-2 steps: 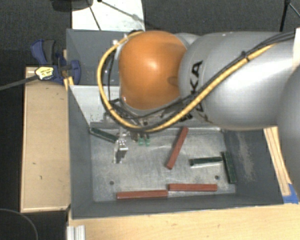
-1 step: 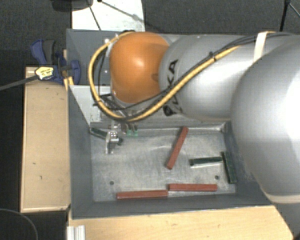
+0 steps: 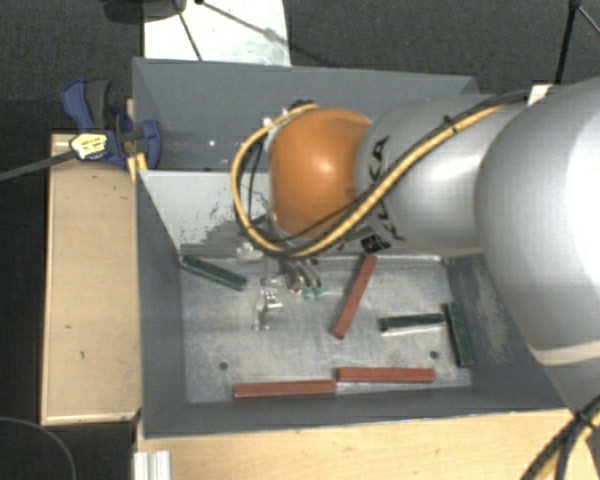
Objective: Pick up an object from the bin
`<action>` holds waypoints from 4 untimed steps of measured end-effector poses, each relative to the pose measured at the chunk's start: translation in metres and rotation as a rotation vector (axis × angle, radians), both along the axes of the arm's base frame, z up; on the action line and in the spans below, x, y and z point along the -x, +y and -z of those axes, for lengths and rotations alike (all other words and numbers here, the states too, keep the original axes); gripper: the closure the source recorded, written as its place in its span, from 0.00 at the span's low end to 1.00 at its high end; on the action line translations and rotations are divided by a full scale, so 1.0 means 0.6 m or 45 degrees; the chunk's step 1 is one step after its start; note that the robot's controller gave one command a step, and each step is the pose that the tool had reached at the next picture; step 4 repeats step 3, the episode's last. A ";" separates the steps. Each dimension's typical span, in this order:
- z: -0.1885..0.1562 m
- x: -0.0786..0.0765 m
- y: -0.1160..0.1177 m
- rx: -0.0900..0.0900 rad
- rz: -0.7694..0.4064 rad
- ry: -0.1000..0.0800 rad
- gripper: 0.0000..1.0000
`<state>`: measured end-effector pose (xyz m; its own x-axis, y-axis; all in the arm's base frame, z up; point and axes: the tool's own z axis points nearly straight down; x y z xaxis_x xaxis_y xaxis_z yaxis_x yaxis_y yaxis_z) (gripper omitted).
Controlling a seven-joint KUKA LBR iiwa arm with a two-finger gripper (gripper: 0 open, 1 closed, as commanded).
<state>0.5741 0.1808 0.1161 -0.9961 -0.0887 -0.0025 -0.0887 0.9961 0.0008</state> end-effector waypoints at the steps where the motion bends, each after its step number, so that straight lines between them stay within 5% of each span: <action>1: 0.074 -0.031 0.082 0.000 0.119 -0.002 1.00; 2: 0.074 -0.031 0.082 0.000 0.122 -0.002 1.00; 3: -0.204 -0.017 0.092 -0.003 0.134 -0.004 1.00; 4: -0.204 -0.017 0.092 -0.003 0.134 -0.004 1.00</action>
Offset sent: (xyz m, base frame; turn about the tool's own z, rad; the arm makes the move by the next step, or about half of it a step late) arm 0.0000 0.0000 0.0000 0.0000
